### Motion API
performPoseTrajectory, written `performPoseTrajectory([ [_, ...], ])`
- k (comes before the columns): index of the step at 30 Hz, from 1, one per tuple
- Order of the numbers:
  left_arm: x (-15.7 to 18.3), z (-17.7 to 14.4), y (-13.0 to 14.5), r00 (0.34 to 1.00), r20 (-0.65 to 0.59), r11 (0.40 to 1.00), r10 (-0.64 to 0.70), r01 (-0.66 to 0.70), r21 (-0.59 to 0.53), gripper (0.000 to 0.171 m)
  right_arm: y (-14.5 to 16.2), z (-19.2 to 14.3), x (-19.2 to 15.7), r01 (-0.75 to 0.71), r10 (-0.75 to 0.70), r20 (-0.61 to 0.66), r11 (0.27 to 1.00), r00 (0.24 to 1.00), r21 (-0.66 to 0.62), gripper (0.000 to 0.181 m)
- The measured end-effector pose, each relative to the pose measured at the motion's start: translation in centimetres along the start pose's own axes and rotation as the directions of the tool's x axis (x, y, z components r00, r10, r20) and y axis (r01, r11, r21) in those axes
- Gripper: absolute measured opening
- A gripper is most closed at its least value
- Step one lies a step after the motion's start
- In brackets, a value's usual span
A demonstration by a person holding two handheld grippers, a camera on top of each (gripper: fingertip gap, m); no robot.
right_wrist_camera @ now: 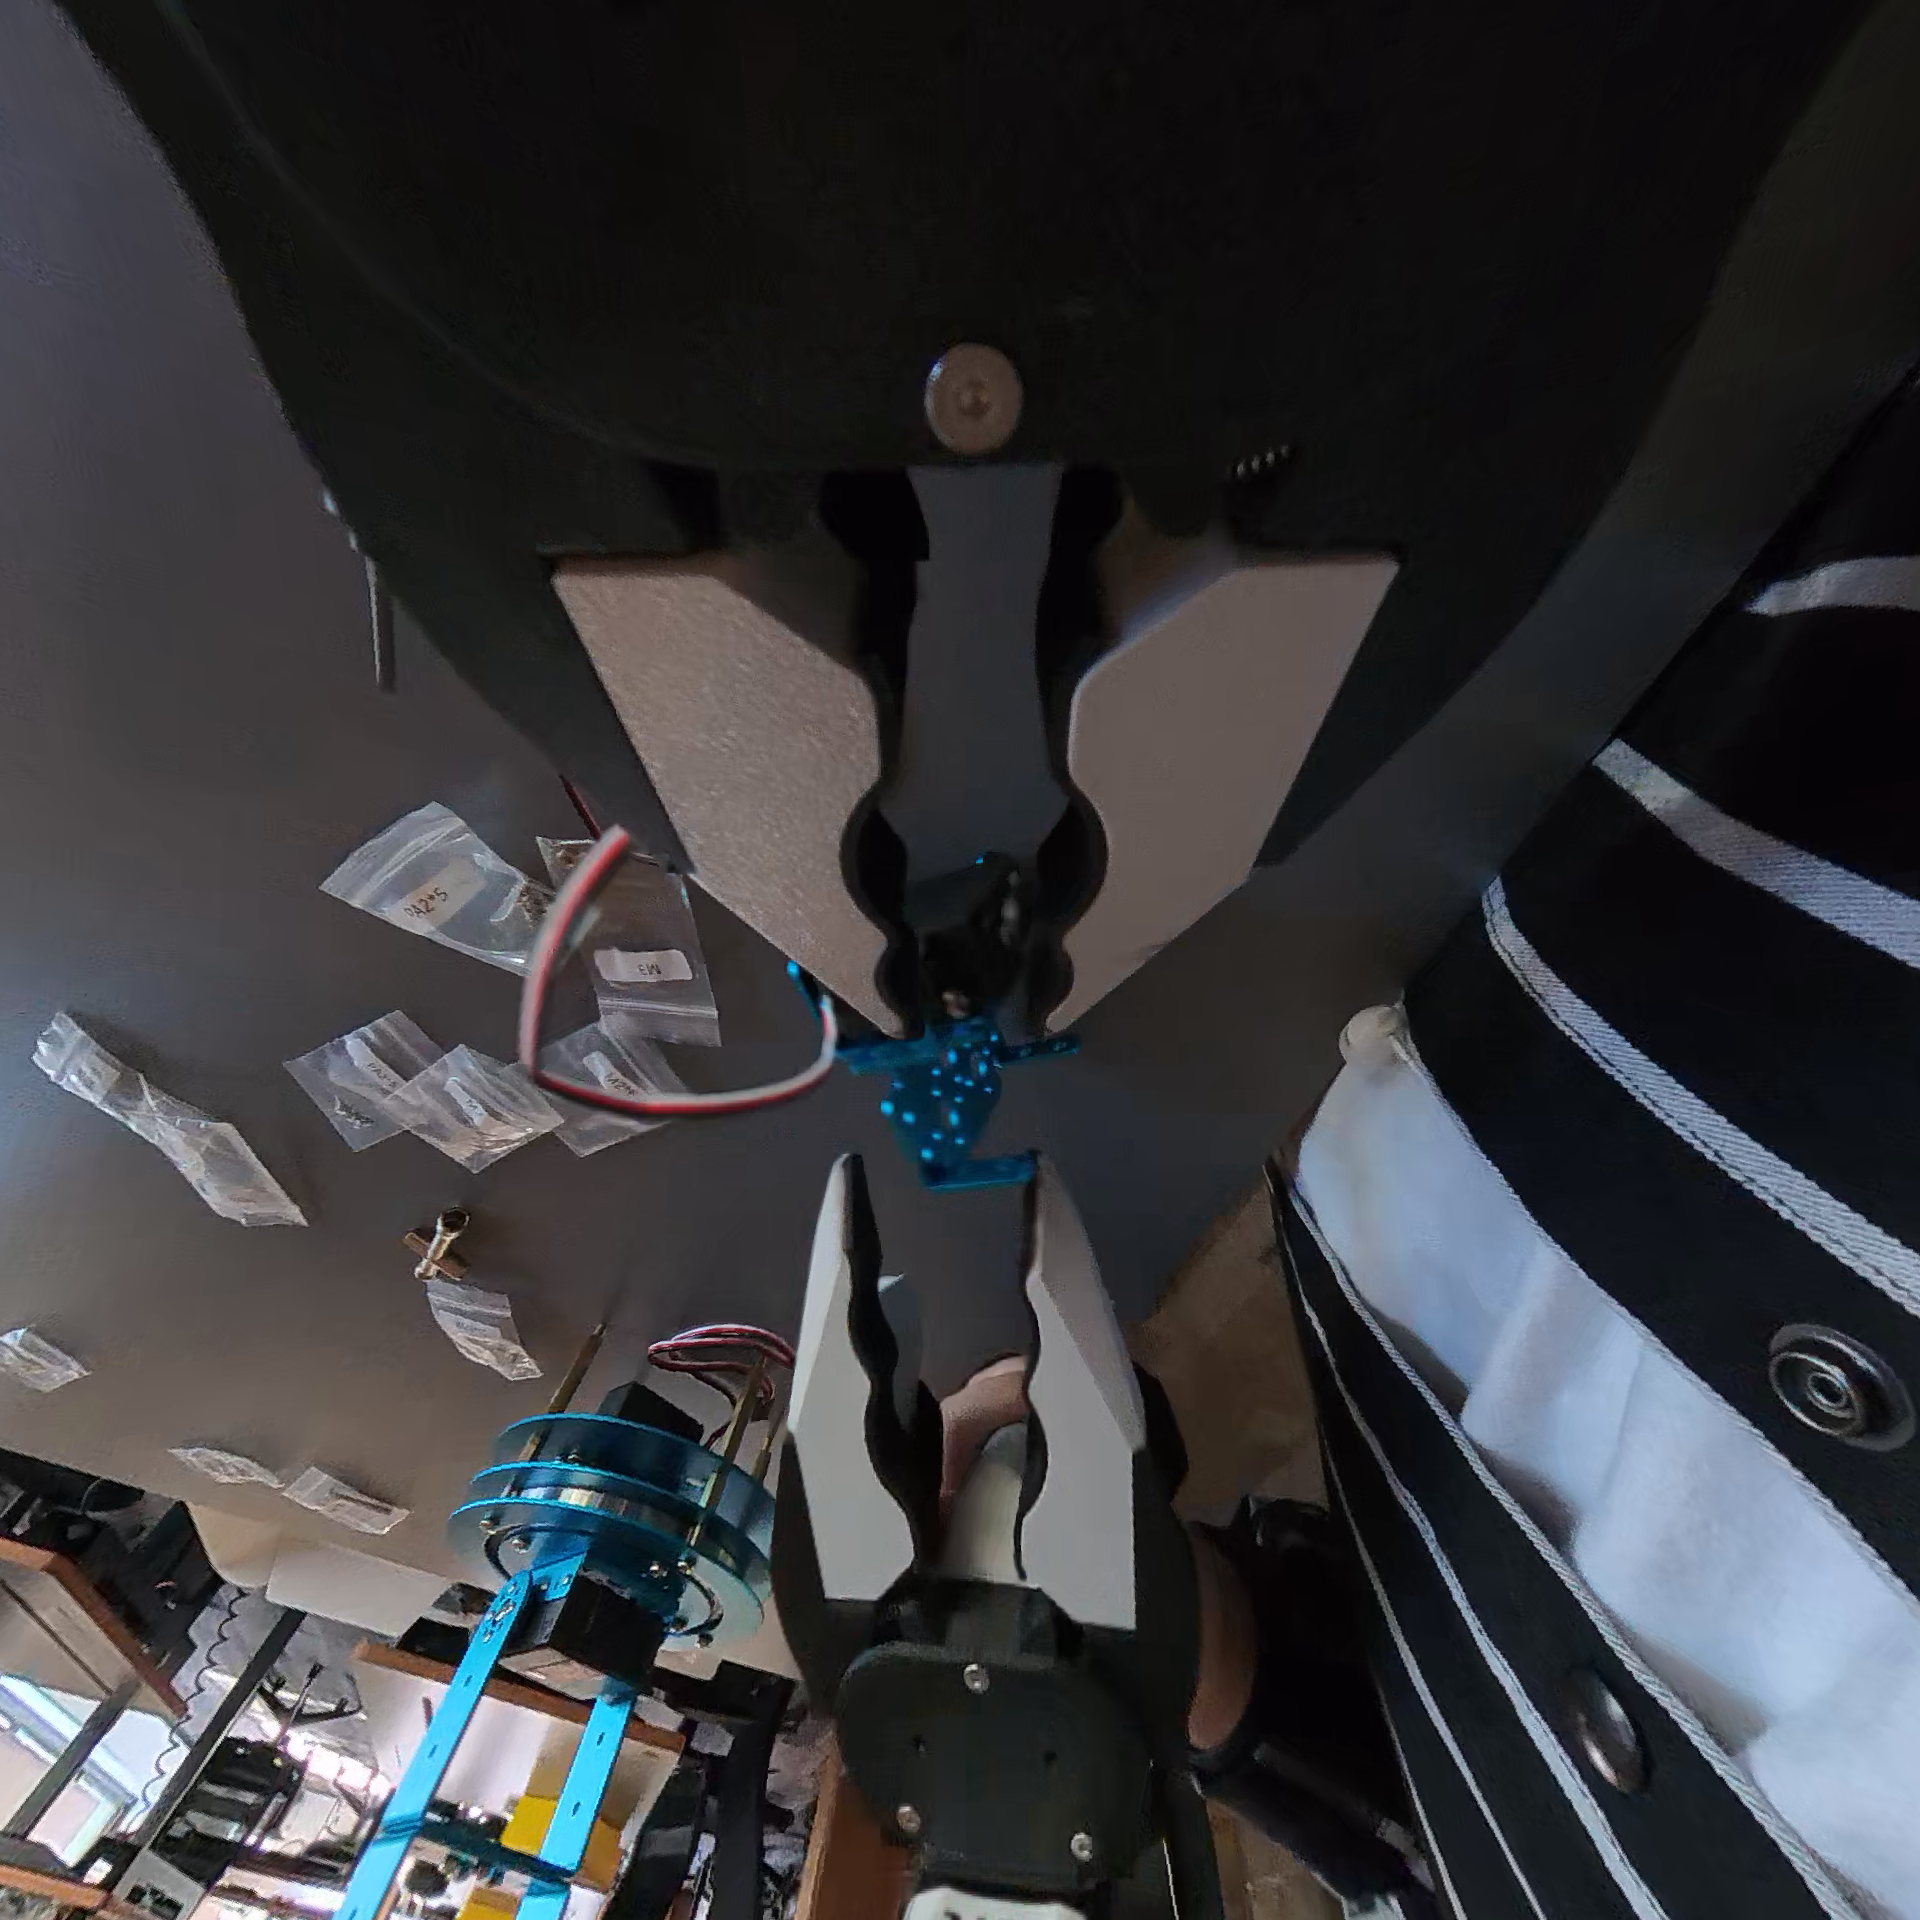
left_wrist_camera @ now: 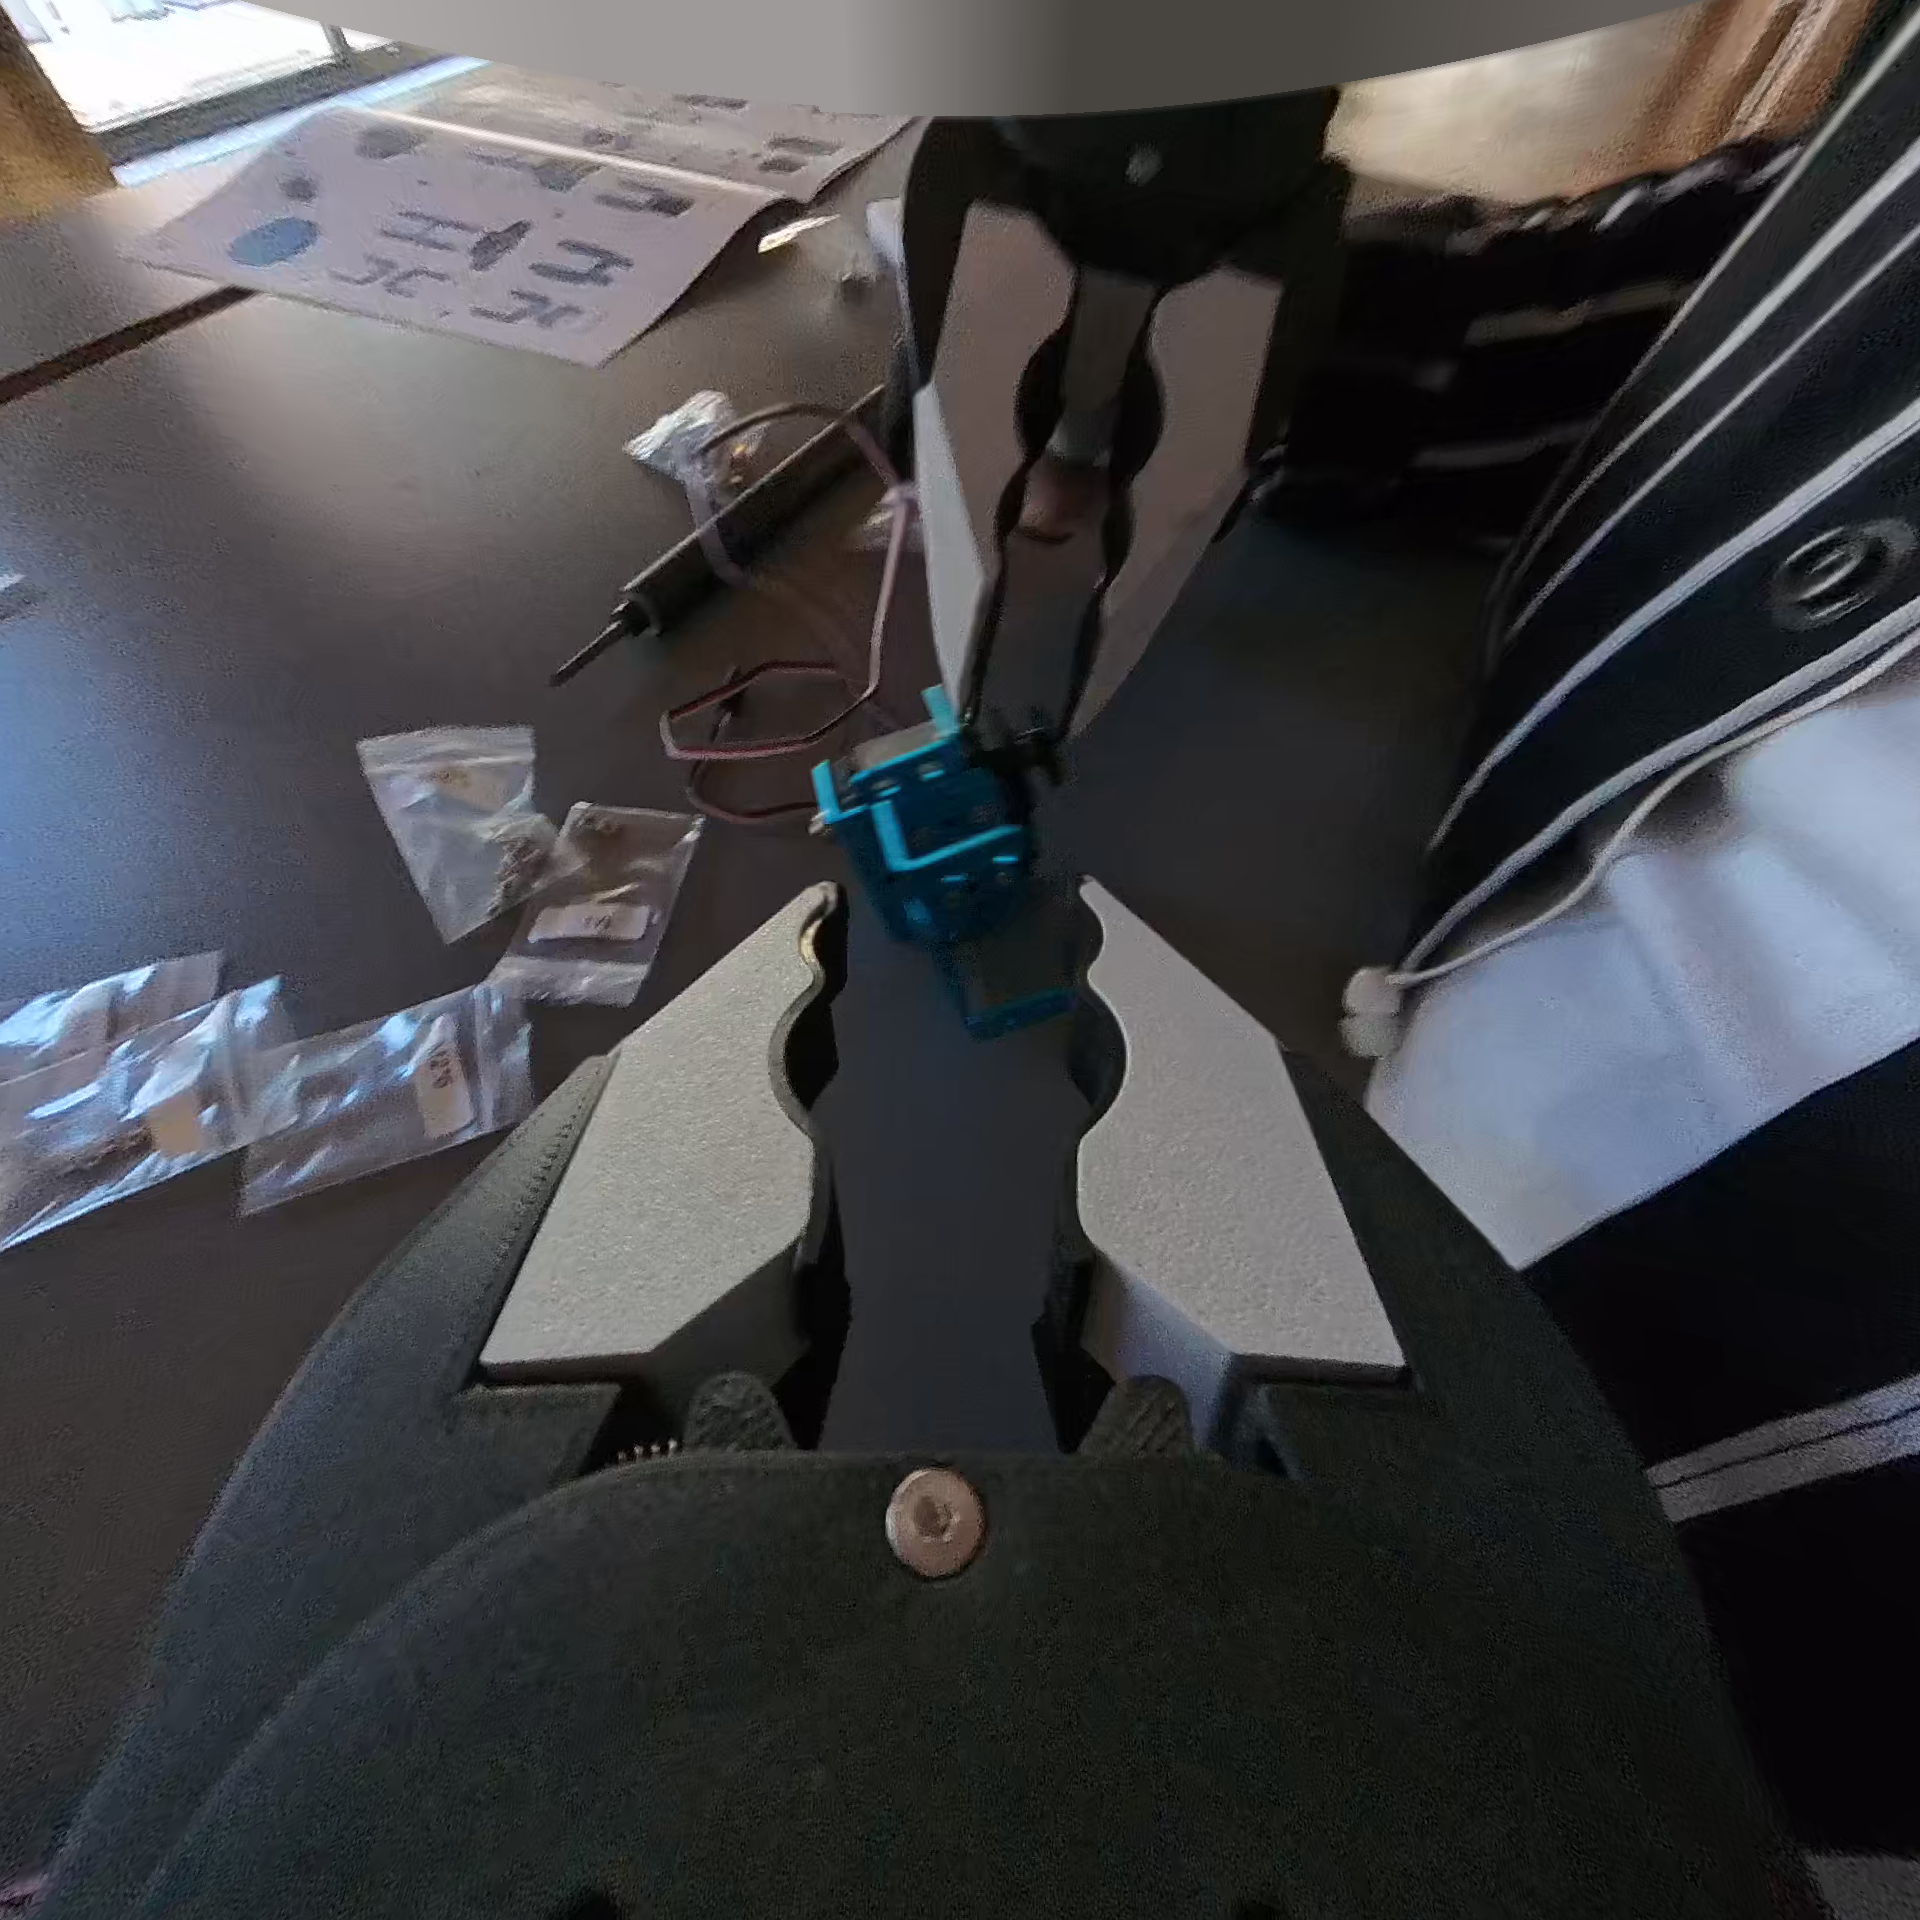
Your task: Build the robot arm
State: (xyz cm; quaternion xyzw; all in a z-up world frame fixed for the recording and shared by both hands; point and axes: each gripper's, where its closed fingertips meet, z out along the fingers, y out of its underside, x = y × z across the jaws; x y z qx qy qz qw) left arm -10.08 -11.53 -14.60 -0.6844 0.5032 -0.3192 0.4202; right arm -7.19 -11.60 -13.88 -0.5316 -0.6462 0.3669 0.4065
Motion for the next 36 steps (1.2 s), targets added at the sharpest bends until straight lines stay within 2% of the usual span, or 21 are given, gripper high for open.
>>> performPoseTrajectory([
  [3, 1.2, 0.4, -1.4, 0.995, -0.075, 0.997, -0.065, 0.067, 0.026, 0.049, 0.2, 0.2, 0.0, -0.016, 0.016, 0.004, 1.0, 1.0, 0.0, 0.015],
  [8, 0.6, 0.0, -2.5, 0.983, -0.123, 0.987, -0.14, 0.149, 0.067, 0.041, 0.3, 0.1, 0.3, -0.062, 0.062, -0.011, 0.998, 0.998, 0.016, 0.018],
  [12, -1.0, -0.6, -2.7, 0.959, -0.152, 0.961, -0.238, 0.255, 0.108, 0.037, 0.1, -1.3, 1.5, -0.169, 0.173, -0.103, 0.984, 0.979, 0.051, 0.027],
  [15, -2.7, 0.0, -1.0, 0.946, -0.151, 0.955, -0.285, 0.294, 0.036, 0.037, 1.7, -2.4, 3.0, -0.331, 0.327, -0.213, 0.943, 0.921, 0.019, 0.03],
  [18, -3.1, 1.1, 0.2, 0.944, -0.156, 0.957, -0.289, 0.285, -0.048, 0.036, 1.9, -1.8, 2.2, -0.494, 0.493, -0.161, 0.869, 0.855, 0.04, 0.042],
  [20, -2.8, 1.8, 0.6, 0.951, -0.166, 0.965, -0.262, 0.252, -0.074, 0.034, 1.5, -1.1, 2.2, -0.513, 0.516, -0.166, 0.856, 0.84, 0.065, 0.042],
  [24, -2.4, 3.3, 1.6, 0.963, -0.148, 0.97, -0.226, 0.208, -0.125, 0.034, 1.5, 0.7, 2.2, -0.562, 0.559, -0.176, 0.826, 0.81, 0.035, 0.049],
  [26, -2.0, 3.6, 1.7, 0.971, -0.139, 0.976, -0.196, 0.179, -0.127, 0.034, 2.8, 1.4, 2.3, -0.566, 0.538, -0.241, 0.823, 0.808, -0.059, 0.048],
  [27, -1.9, 3.7, 1.6, 0.975, -0.128, 0.978, -0.183, 0.167, -0.125, 0.032, 3.3, 1.6, 2.0, -0.543, 0.504, -0.249, 0.831, 0.827, -0.121, 0.034],
  [28, -1.8, 3.7, 1.6, 0.978, -0.123, 0.98, -0.169, 0.154, -0.123, 0.028, 3.2, 1.8, 1.7, -0.511, 0.469, -0.246, 0.846, 0.848, -0.148, 0.03],
  [31, -1.3, 3.5, 1.4, 0.981, -0.128, 0.987, -0.144, 0.132, -0.095, 0.032, 3.0, 1.6, 1.5, -0.337, 0.281, -0.267, 0.921, 0.922, -0.196, 0.03],
  [33, -1.0, 3.1, 0.8, 0.98, -0.152, 0.991, -0.13, 0.123, -0.052, 0.034, 2.4, 1.4, 1.0, -0.189, 0.142, -0.257, 0.967, 0.956, -0.169, 0.029],
  [36, -0.1, 2.4, -0.2, 0.958, -0.231, 0.984, -0.173, 0.179, 0.004, 0.036, 1.6, 1.1, 0.3, -0.11, 0.083, -0.25, 0.989, 0.965, -0.1, 0.029],
])
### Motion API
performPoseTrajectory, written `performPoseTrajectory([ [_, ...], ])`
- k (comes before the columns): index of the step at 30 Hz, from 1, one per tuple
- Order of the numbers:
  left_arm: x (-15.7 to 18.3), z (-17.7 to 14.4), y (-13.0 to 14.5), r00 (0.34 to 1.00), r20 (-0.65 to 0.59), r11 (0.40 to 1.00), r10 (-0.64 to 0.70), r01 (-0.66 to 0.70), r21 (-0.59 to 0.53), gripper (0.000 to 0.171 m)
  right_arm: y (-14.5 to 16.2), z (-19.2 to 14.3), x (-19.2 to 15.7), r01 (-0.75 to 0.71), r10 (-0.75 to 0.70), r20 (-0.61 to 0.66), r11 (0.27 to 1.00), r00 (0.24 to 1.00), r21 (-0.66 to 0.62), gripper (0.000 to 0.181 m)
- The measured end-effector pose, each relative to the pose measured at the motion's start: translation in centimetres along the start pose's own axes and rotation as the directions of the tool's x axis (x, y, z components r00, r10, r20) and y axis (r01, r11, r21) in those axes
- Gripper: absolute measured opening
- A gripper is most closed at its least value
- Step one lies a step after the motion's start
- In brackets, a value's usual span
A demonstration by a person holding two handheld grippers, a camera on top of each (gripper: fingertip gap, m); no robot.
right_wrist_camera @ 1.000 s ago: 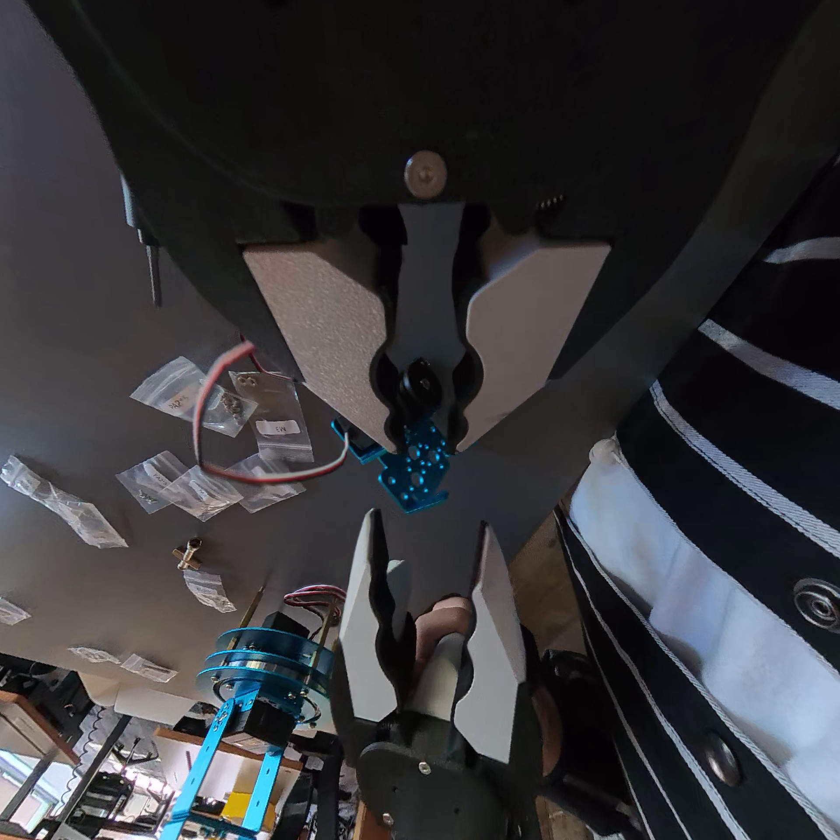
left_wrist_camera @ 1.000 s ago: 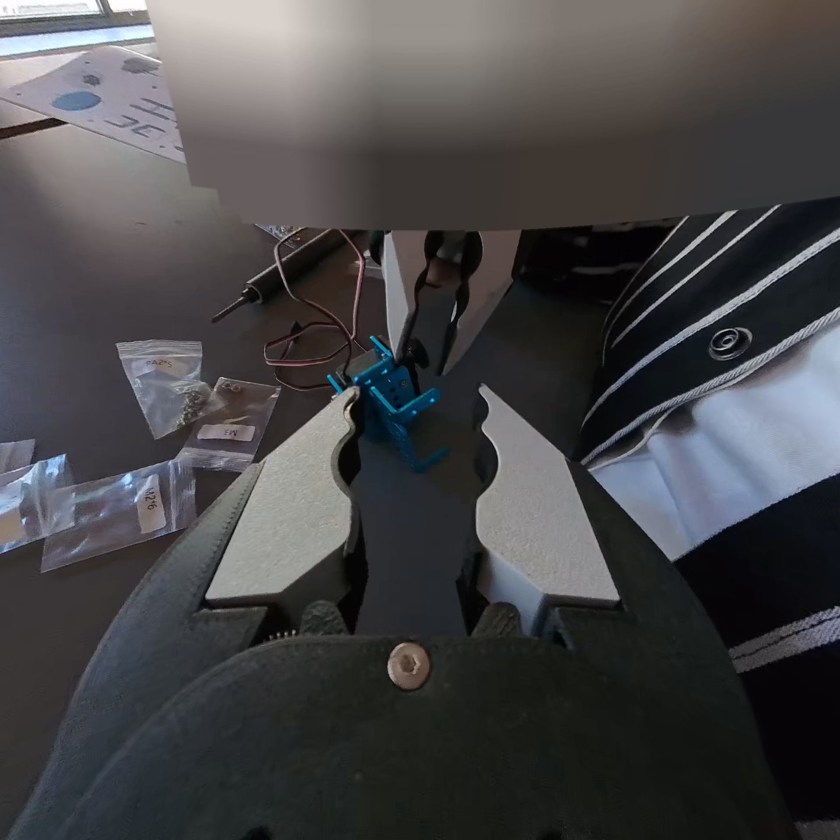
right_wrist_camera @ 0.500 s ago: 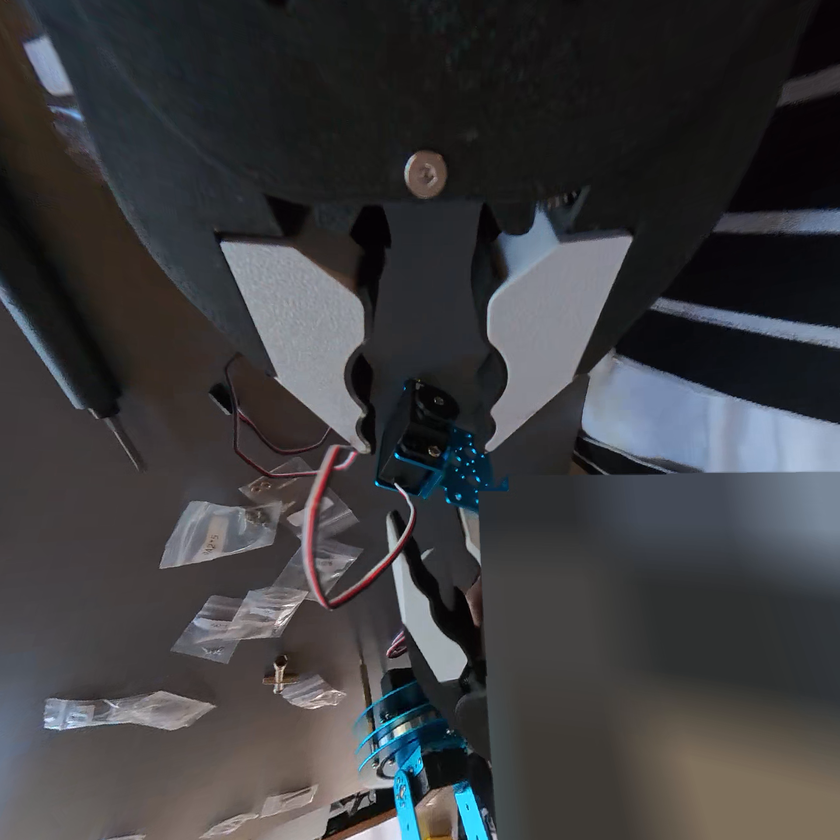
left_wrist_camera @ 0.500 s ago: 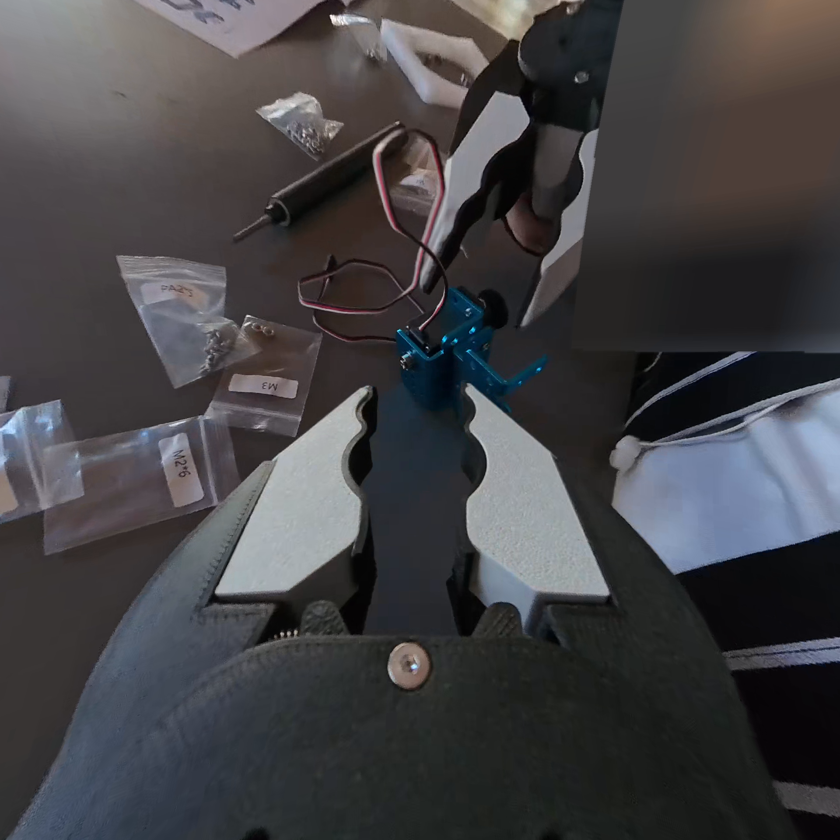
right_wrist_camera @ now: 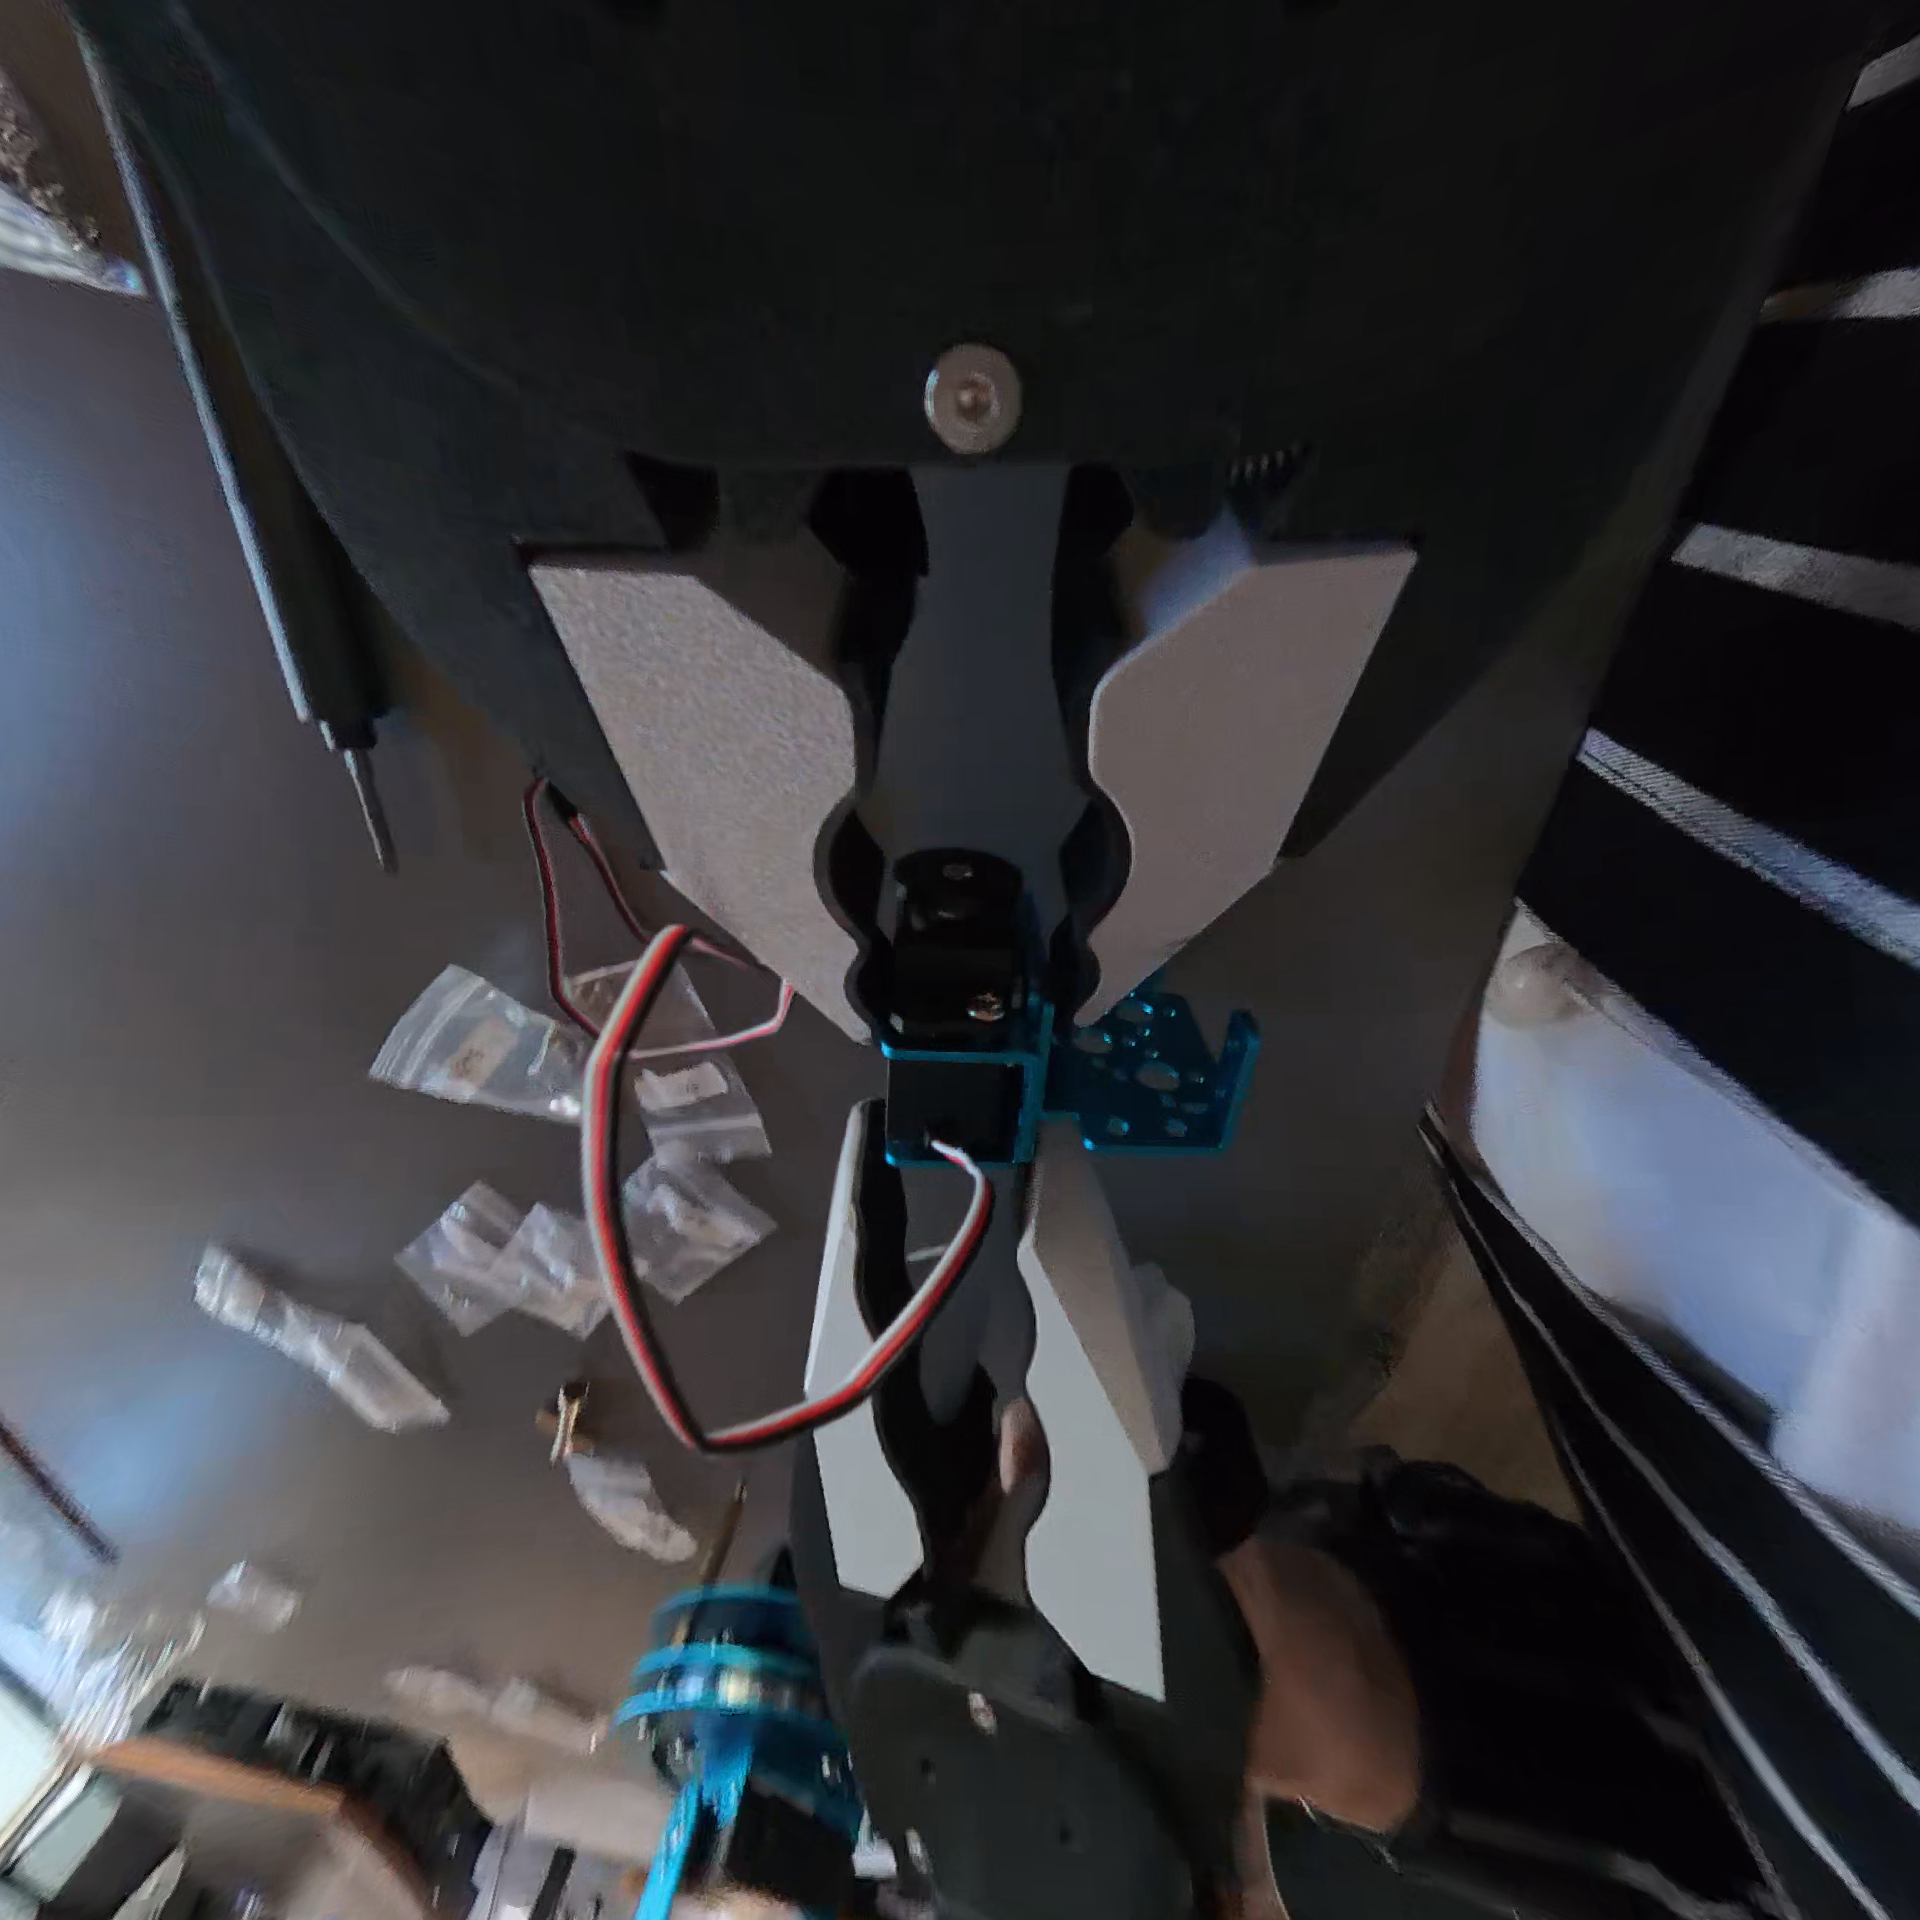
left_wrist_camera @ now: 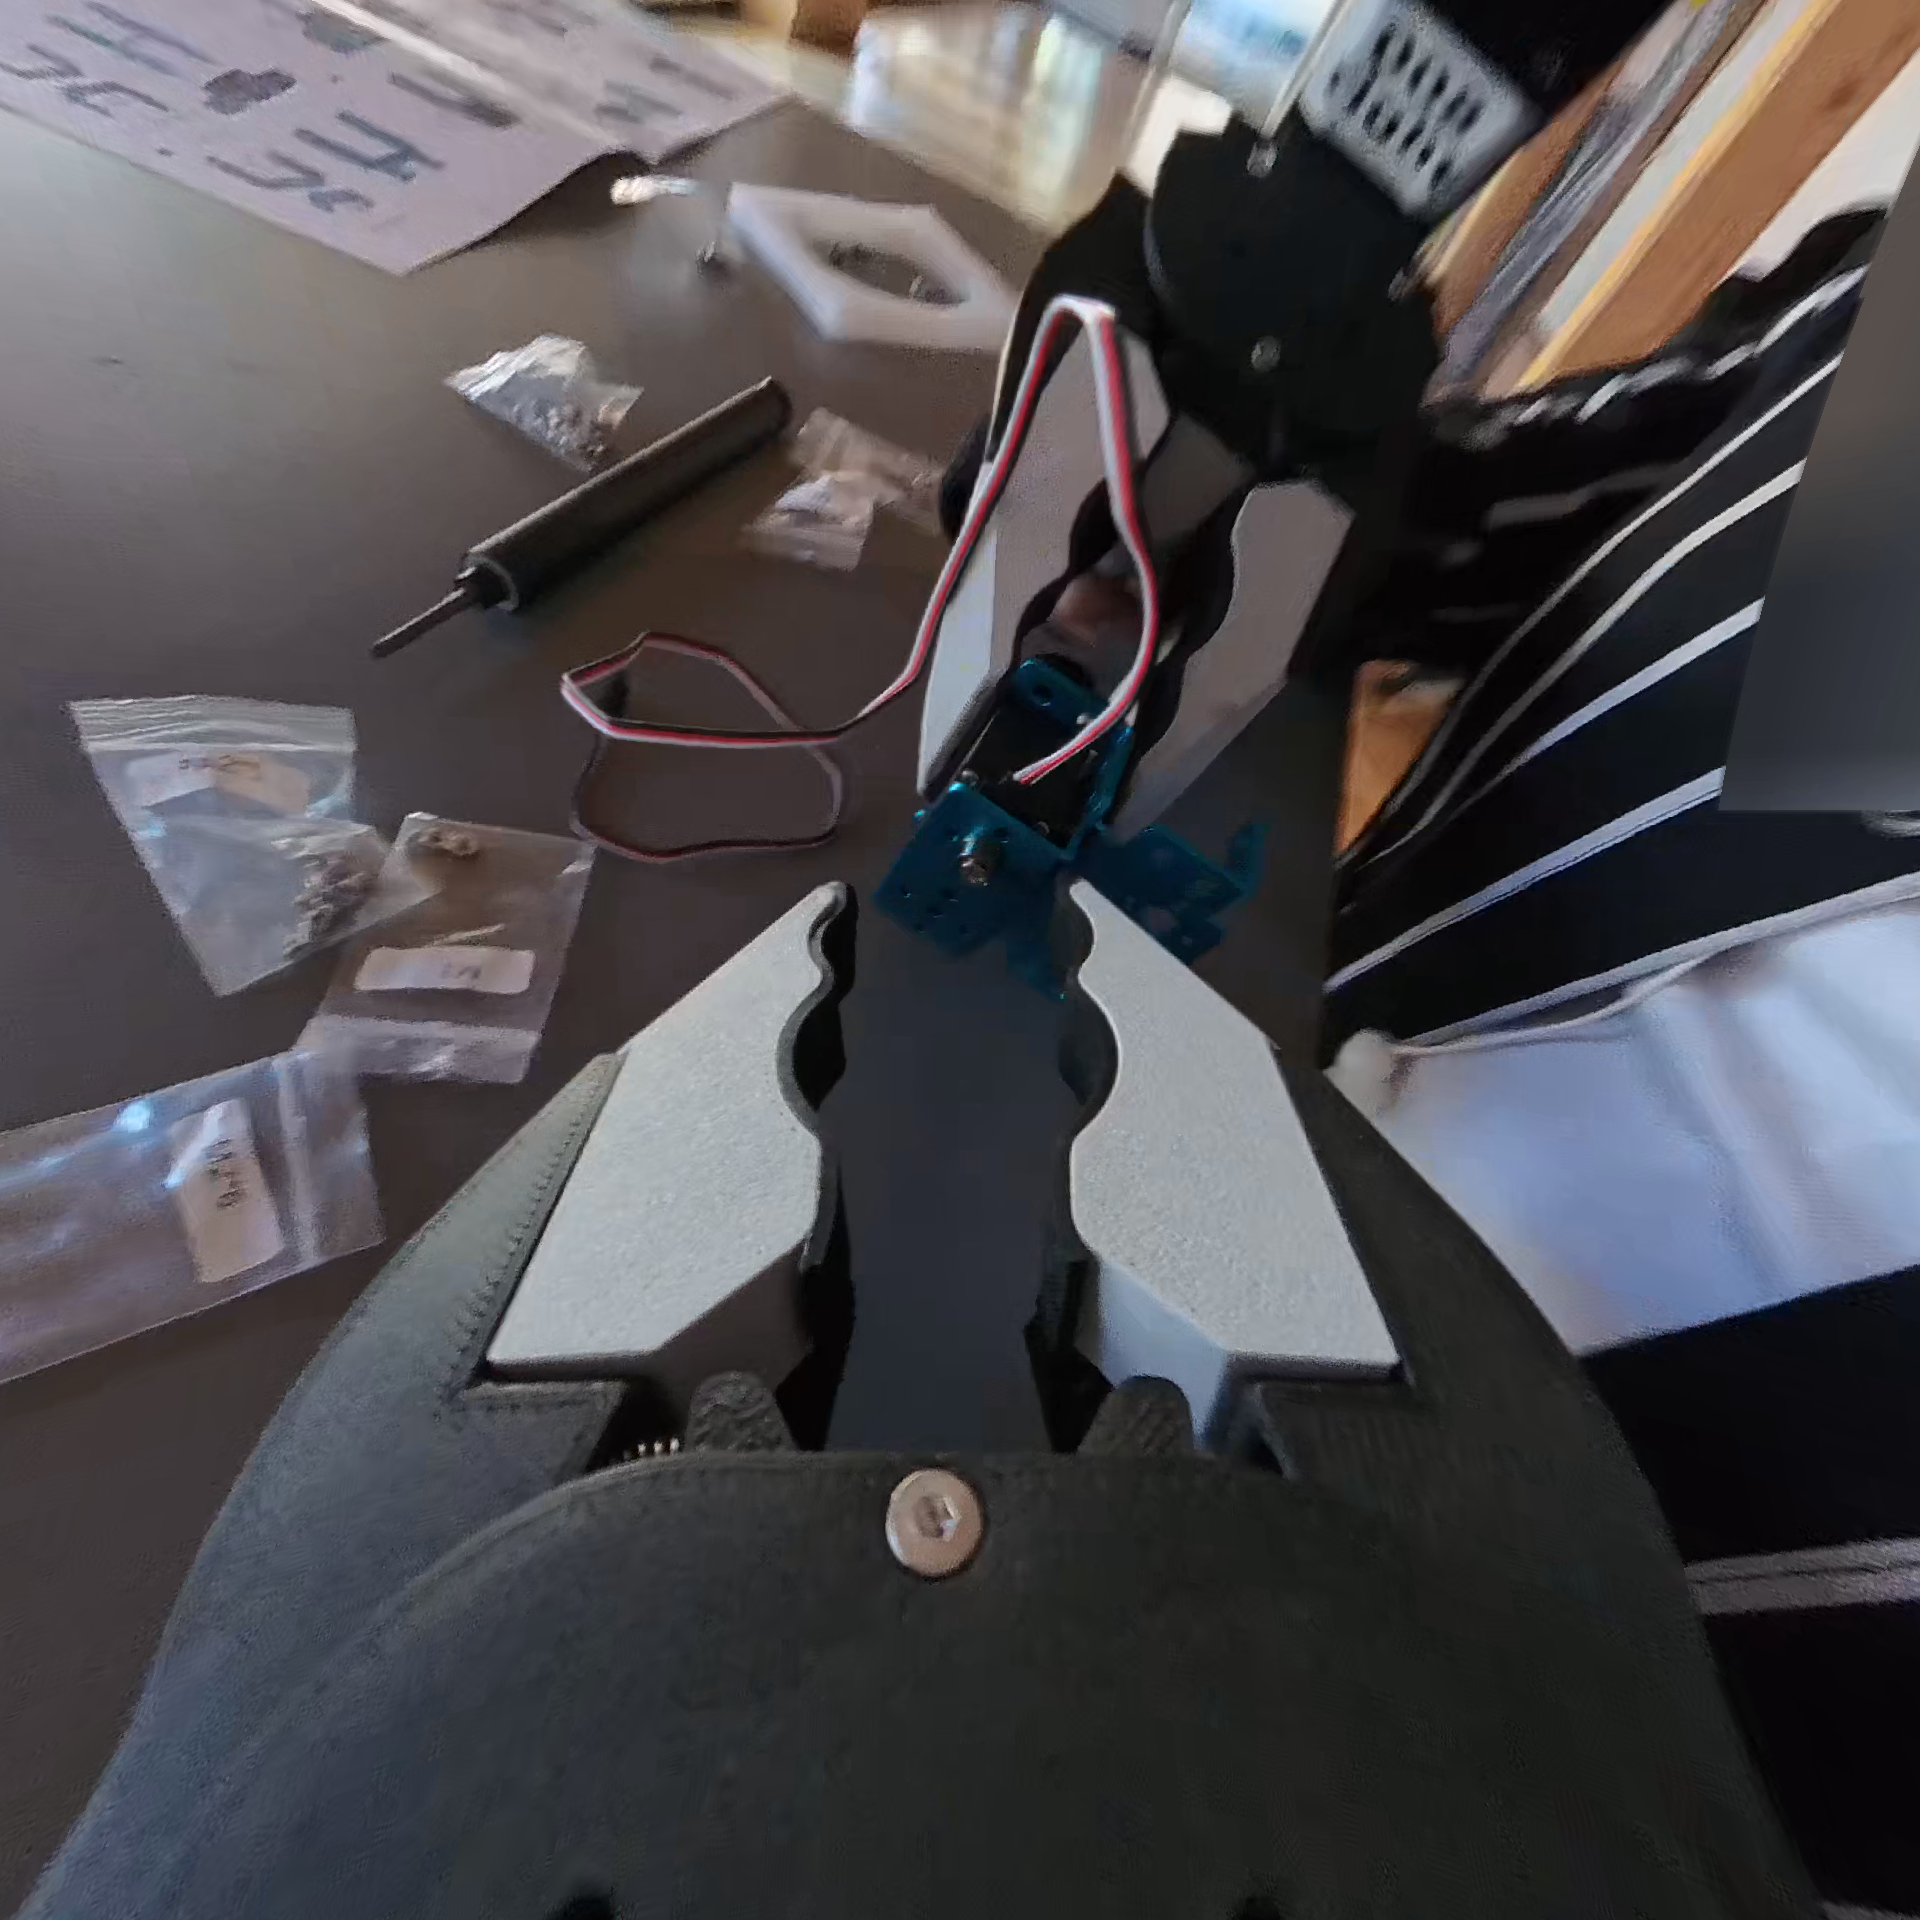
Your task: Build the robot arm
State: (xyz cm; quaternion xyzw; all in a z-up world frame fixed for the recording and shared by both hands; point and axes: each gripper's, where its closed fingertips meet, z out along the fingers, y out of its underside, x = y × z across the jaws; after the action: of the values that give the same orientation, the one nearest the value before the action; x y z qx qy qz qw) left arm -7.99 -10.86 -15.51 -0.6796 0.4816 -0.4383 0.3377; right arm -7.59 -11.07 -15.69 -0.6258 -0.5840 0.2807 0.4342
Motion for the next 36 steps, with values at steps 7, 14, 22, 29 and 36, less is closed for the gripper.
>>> performPoseTrajectory([
  [7, 1.9, -2.7, -4.1, 0.957, -0.212, 0.93, -0.2, 0.254, 0.267, 0.052, -5.6, -2.4, 0.0, 0.19, -0.154, -0.16, 0.951, 0.975, 0.244, 0.028],
  [14, 4.2, -2.9, -5.4, 0.857, -0.398, 0.858, -0.328, 0.446, 0.254, 0.051, -7.1, -2.8, -0.6, 0.266, -0.194, -0.25, 0.915, 0.949, 0.302, 0.029],
  [22, 4.6, -3.3, -5.1, 0.872, -0.375, 0.862, -0.315, 0.428, 0.271, 0.046, -7.2, -1.9, -1.5, 0.382, -0.318, -0.309, 0.908, 0.896, 0.172, 0.029],
  [29, 5.6, -4.7, -5.8, 0.927, -0.326, 0.894, -0.188, 0.298, 0.334, 0.045, -9.1, -2.1, -2.1, 0.542, -0.494, -0.338, 0.839, 0.801, 0.057, 0.029],
  [36, 6.2, -5.1, -6.2, 0.955, -0.281, 0.927, -0.101, 0.192, 0.322, 0.044, -9.9, -2.4, -2.4, 0.626, -0.579, -0.375, 0.78, 0.724, 0.002, 0.028],
])
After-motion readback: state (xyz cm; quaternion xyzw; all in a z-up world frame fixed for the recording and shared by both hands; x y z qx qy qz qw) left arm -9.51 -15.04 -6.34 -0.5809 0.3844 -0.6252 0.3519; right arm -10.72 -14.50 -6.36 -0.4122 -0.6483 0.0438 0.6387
